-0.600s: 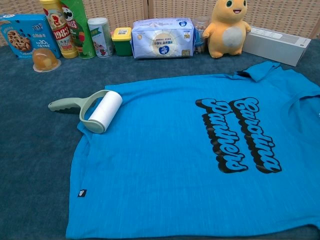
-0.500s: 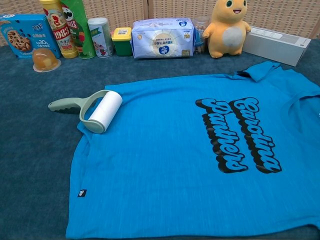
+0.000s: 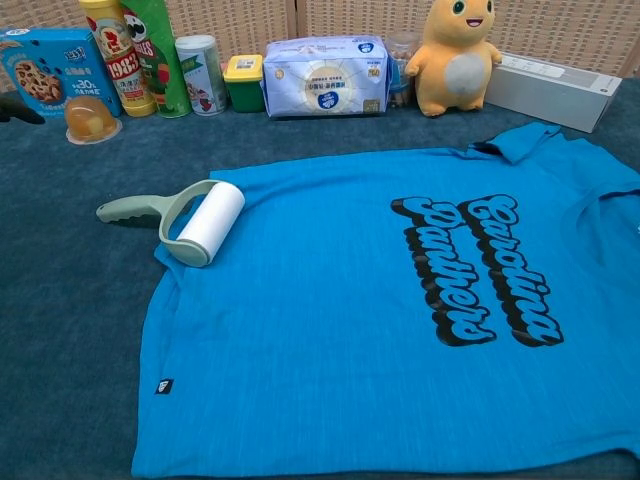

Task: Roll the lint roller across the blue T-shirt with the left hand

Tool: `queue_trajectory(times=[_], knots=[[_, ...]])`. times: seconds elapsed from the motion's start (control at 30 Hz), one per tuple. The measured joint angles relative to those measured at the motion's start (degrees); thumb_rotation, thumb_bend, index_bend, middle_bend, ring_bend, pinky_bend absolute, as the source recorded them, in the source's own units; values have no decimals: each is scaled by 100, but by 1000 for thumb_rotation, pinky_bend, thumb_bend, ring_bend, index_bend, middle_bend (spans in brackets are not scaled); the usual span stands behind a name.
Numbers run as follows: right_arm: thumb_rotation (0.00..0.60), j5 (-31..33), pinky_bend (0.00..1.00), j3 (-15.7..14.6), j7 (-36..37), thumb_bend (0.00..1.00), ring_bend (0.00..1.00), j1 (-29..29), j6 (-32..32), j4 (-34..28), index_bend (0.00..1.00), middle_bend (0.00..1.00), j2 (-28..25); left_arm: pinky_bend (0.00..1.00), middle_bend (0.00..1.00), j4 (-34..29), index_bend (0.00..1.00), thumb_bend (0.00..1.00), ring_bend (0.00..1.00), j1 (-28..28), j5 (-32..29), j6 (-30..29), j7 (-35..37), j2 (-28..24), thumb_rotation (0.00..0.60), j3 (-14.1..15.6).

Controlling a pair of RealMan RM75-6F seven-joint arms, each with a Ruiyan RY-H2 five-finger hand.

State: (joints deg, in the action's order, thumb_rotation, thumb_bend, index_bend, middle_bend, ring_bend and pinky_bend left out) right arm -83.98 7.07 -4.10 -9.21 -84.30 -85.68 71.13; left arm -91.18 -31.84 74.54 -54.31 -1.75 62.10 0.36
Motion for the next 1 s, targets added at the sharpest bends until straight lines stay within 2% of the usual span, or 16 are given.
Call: queue_trajectory(times=[0.2, 0.37, 0.73, 0.83, 1.0], knots=[[600, 117, 0, 0, -28, 0, 0, -29, 158, 32, 85, 0, 16, 73, 0, 237, 0, 114, 0, -489, -220, 823, 83, -14, 600, -161], [600, 294, 0, 47, -39, 0, 0, -72, 301, 92, 85, 0, 32, 73, 5, 592, 0, 113, 0, -796, -377, 1406, 172, 183, 600, -260], [600, 366, 0, 25, -53, 0, 0, -107, 450, 93, 85, 0, -10, 73, 67, 1115, 0, 110, 18, -1276, -208, 2210, 560, 642, 600, -327], [600, 372, 0, 24, -50, 0, 0, -107, 454, 84, 84, 0, -15, 73, 103, 1210, 0, 111, 44, -1364, -168, 2278, 605, 786, 600, -342], [600, 357, 0, 18, -39, 0, 0, -97, 428, 50, 83, 0, -33, 73, 111, 1393, 23, 111, 46, -1489, -92, 2344, 608, 1046, 600, -354]])
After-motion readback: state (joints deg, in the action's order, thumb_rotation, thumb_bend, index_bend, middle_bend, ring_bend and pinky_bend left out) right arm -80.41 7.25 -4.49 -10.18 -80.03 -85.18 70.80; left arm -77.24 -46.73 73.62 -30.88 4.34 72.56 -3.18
